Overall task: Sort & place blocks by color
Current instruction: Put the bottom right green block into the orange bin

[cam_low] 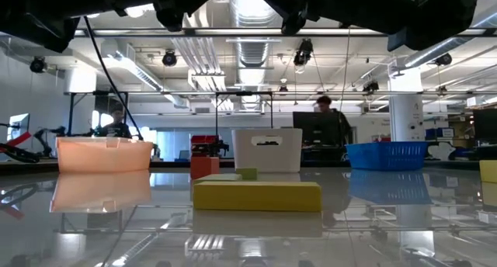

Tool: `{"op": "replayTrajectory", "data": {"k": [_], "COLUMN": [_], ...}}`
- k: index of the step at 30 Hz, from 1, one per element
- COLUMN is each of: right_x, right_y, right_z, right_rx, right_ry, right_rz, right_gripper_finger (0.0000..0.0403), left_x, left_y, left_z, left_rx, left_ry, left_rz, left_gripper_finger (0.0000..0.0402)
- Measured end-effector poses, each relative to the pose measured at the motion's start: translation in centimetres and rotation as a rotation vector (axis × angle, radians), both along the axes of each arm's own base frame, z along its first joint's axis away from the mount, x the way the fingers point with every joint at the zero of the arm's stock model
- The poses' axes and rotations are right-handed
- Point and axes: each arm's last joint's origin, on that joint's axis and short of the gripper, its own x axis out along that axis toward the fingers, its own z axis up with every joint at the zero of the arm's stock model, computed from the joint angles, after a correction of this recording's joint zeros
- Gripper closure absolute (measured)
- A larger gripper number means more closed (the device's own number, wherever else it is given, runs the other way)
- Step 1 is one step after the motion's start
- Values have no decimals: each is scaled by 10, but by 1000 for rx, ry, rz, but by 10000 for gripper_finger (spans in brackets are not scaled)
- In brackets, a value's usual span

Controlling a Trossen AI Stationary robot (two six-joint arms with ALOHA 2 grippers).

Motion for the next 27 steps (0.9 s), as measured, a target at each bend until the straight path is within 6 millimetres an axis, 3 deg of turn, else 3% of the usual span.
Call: {"op": "replayTrajectory", "data": {"k": [7,16,20,27], "right_x": [0,0,0,0], "right_y": [0,0,0,0], "right_z": [0,0,0,-1], "right_rx": [1,3,3,37], "right_ry": [0,0,2,17], "right_rz": [1,2,1,5], "right_gripper_finger": [283,283,282,185], "left_x": [4,5,5,5], "left_y": [2,3,4,5], "left_z": [-3,-3,-3,-4], "left_rx": [8,9,10,-2], "left_ry": [8,10,10,15], "left_rz": [10,14,17,44], "left_gripper_finger": [179,279,284,284]}}
